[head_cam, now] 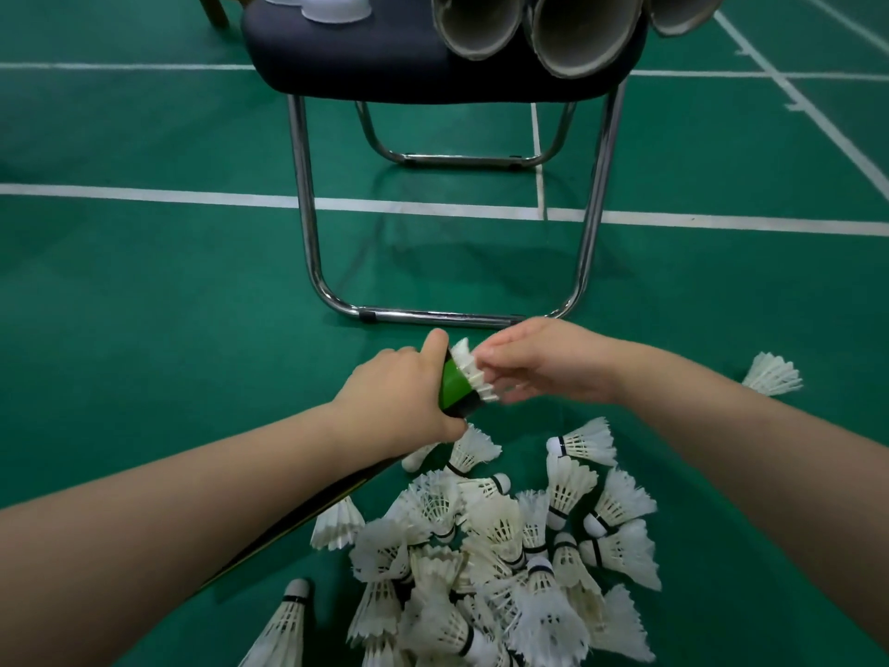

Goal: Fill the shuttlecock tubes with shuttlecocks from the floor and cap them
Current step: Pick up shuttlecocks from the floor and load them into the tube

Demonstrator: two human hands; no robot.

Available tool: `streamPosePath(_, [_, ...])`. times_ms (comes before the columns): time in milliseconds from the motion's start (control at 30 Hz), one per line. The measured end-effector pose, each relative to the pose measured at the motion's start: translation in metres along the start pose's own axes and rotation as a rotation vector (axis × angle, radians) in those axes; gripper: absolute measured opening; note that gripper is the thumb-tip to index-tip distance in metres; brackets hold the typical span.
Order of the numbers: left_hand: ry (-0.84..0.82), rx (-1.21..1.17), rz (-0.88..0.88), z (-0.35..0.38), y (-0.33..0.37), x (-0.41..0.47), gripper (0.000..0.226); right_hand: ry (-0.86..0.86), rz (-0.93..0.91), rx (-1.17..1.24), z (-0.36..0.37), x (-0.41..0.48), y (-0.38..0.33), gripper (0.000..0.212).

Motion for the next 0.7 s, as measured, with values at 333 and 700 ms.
streamPosePath(333, [0.003, -0.006, 0.043, -0.010, -0.003, -0.015, 0.050, -0.284, 0.100, -0.018, 0.073, -0.012, -0.008, 0.037])
streamPosePath(700, [-0.020, 0.072, 0.022, 0.000, -0.012, -0.025, 0.061, 0.665, 0.281, -0.693, -0.094, -0.021, 0.111, 0.028])
Point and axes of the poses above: each hand's wrist, its own x-axis towards the middle knuckle, its own z-axis out of the palm, y = z × x, the point moved 8 cm from there along x, towards the middle knuckle, and after that the axes turned 10 degrees about y, right-handed, at the moved point
